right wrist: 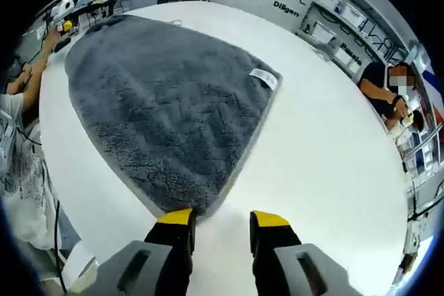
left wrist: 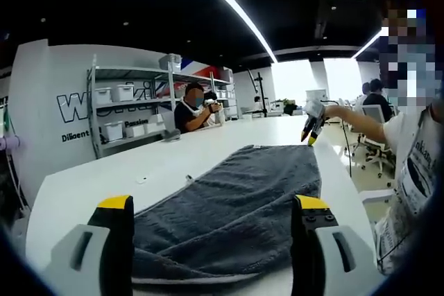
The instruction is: Fold the towel on the table until its edges align and the towel forms a compact rectangular stack.
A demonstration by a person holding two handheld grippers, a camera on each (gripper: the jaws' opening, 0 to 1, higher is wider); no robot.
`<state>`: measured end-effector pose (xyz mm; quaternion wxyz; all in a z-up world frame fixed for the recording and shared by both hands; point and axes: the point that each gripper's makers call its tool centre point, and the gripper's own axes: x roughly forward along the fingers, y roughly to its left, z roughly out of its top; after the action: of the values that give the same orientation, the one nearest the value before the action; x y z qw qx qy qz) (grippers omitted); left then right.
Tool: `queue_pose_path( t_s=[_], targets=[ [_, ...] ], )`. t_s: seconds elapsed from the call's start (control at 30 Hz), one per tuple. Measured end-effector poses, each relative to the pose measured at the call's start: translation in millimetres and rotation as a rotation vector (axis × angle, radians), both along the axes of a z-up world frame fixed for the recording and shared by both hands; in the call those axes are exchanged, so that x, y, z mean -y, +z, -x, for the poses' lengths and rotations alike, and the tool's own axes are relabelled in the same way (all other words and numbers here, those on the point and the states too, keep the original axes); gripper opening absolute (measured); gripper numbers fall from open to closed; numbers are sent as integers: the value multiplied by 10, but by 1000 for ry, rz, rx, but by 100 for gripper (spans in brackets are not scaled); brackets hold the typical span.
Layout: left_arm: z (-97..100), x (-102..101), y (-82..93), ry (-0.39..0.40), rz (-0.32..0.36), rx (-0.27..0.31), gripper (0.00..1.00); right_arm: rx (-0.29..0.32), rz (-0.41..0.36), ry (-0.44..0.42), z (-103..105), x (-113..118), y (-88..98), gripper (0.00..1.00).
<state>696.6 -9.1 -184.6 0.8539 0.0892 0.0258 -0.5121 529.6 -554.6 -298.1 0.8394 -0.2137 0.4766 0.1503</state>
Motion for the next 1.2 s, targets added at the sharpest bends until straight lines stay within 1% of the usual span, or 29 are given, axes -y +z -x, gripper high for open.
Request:
queue_pose_path(
  t_s=[0.07, 0.13, 0.17, 0.3, 0.47, 0.5, 0.53, 0.57, 0.6, 0.67, 0.73, 0.8, 0.87, 0.93, 1.0, 1.07, 1.13, 1.2],
  targets=[
    [4, 0, -2, 0, 1, 0, 99, 4, 3, 0, 4, -9, -1, 32],
    [8, 2, -5, 1, 1, 0, 99, 4, 7, 9, 8, -27, 13, 34],
    [14, 4, -5, 0, 0, 1, 99, 5, 7, 9, 7, -28, 17, 36],
    [35, 11, -4, -5, -2, 3, 99, 24, 8, 9, 22, -84, 140, 48],
    [46, 21, 11, -18, -10, 9, 99, 69, -26, 44, -25, -273, 266, 55],
    [49, 24, 7, -18, -12, 10, 99, 85, -64, 81, -44, -464, 322, 58],
    [52, 27, -1, -19, -16, 9, 99, 98, -84, 106, -56, -603, 351, 61],
    [55, 28, -8, -20, -19, 8, 99, 103, -93, 116, -60, -669, 365, 64],
    [58, 33, -22, -21, -23, 6, 99, 117, -109, 144, -75, -806, 390, 67],
    [57, 34, -38, -22, -28, 0, 99, 122, -122, 203, -59, -1043, 411, 74],
    [53, 31, -42, -21, -28, -2, 99, 124, -125, 221, -46, -1178, 424, 82],
    [34, 8, -47, -18, -26, -10, 99, 125, -131, 268, -14, -1360, 441, 85],
    [-1, -27, -39, -7, -18, -15, 99, 125, -142, 293, 24, -1492, 446, 88],
    [-14, -35, -35, 1, -15, -17, 99, 124, -145, 313, 49, -1574, 457, 90],
    [-16, -39, -26, 4, -12, -14, 99, 135, -142, 330, 57, -1651, 468, 94],
    [-4, -22, -9, -7, 20, -34, 99, 142, -147, 341, 66, -1728, 464, 99],
    [-19, -31, 20, -16, 48, -60, 99, 138, -144, 350, 85, -1792, 451, 99],
    [2, -48, 38, -16, 51, -66, 99, 139, -139, 363, 114, -1830, 459, 99]
  ],
)
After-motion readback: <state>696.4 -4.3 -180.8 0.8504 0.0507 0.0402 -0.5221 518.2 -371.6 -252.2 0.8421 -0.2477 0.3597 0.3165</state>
